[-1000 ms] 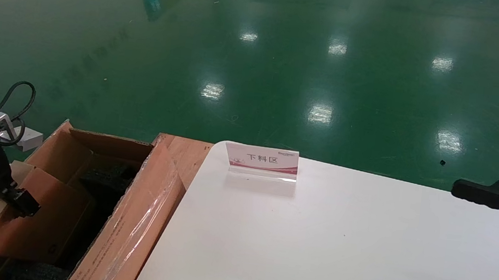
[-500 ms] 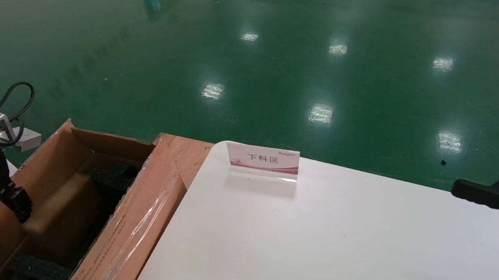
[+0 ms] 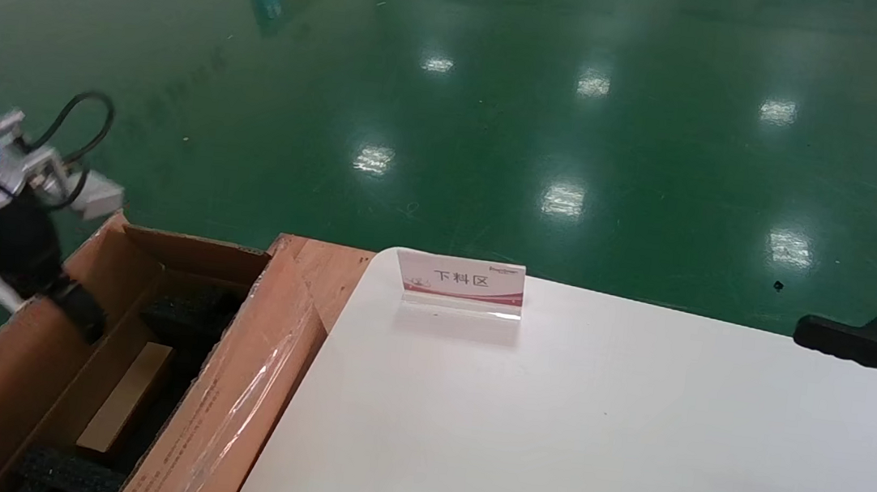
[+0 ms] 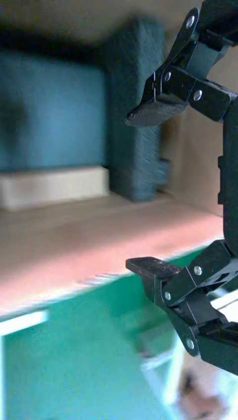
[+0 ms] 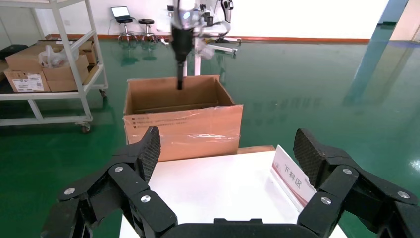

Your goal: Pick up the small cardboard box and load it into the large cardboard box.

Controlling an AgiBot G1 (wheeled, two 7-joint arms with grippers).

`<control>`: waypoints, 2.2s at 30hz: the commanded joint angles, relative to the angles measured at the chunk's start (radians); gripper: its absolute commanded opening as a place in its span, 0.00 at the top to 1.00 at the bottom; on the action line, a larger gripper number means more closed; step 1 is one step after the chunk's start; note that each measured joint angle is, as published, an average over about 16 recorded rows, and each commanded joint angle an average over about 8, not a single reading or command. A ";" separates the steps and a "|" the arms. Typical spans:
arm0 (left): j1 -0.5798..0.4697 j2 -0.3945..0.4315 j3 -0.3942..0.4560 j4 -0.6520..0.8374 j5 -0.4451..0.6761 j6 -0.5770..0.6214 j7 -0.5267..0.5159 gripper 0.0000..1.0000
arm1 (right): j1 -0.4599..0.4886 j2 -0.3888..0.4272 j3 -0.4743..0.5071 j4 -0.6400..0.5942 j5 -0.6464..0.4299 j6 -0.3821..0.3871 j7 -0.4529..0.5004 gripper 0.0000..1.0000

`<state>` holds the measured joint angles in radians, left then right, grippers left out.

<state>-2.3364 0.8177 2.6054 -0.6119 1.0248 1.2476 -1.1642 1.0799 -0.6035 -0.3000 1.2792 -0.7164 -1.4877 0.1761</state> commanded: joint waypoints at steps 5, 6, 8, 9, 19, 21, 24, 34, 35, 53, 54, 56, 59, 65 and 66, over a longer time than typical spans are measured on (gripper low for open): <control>-0.148 -0.004 -0.043 -0.150 -0.006 -0.047 0.053 0.00 | 0.000 0.000 0.000 0.000 0.000 0.000 0.000 0.00; -0.174 -0.012 -0.053 -0.185 -0.009 -0.059 0.059 0.00 | 0.000 0.000 0.000 0.000 0.000 0.000 0.000 0.00; -0.223 -0.030 -0.072 -0.256 -0.017 -0.084 0.069 0.00 | 0.000 0.000 0.000 0.000 0.000 0.000 0.000 0.00; -0.245 -0.042 -0.082 -0.291 -0.022 -0.097 0.073 0.00 | 0.000 0.000 -0.001 0.000 0.000 0.000 0.000 0.00; -0.371 -0.112 -0.137 -0.536 -0.045 -0.186 0.070 0.00 | 0.000 0.000 -0.001 0.000 0.001 0.000 -0.001 0.00; -0.371 -0.112 -0.148 -0.552 -0.044 -0.188 0.070 0.00 | 0.000 0.000 -0.001 -0.001 0.001 0.000 -0.001 0.00; -0.345 -0.114 -0.194 -0.570 -0.047 -0.183 0.084 0.00 | 0.000 0.000 0.000 -0.001 0.001 0.000 -0.001 0.00; -0.091 -0.129 -0.535 -0.591 -0.086 -0.115 0.226 0.00 | 0.001 0.000 -0.001 -0.001 0.001 0.000 -0.001 0.00; -0.064 -0.130 -0.571 -0.593 -0.091 -0.108 0.241 0.00 | 0.001 0.000 -0.001 -0.001 0.001 0.000 -0.001 0.00; 0.432 -0.159 -1.227 -0.623 -0.167 0.025 0.516 0.00 | 0.000 0.001 -0.001 -0.001 0.001 0.000 -0.001 0.00; 0.460 -0.160 -1.264 -0.624 -0.171 0.033 0.532 0.00 | 0.000 0.000 0.000 -0.001 0.001 0.000 -0.001 0.00; 0.515 -0.163 -1.337 -0.628 -0.179 0.047 0.562 0.00 | 0.000 0.000 0.000 -0.001 0.000 0.000 -0.001 0.00; 0.598 -0.168 -1.447 -0.633 -0.192 0.070 0.608 0.00 | 0.000 0.000 0.001 -0.001 -0.001 0.000 0.000 0.00; 0.764 -0.178 -1.667 -0.643 -0.218 0.114 0.700 0.00 | -0.001 -0.001 0.004 0.000 -0.002 -0.001 0.001 0.00; 0.792 -0.179 -1.704 -0.644 -0.222 0.122 0.716 0.00 | -0.001 -0.001 0.004 0.000 -0.002 -0.001 0.002 0.00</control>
<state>-1.5447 0.6383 0.9020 -1.2560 0.8028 1.3694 -0.4485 1.0790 -0.6047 -0.2961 1.2791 -0.7188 -1.4890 0.1776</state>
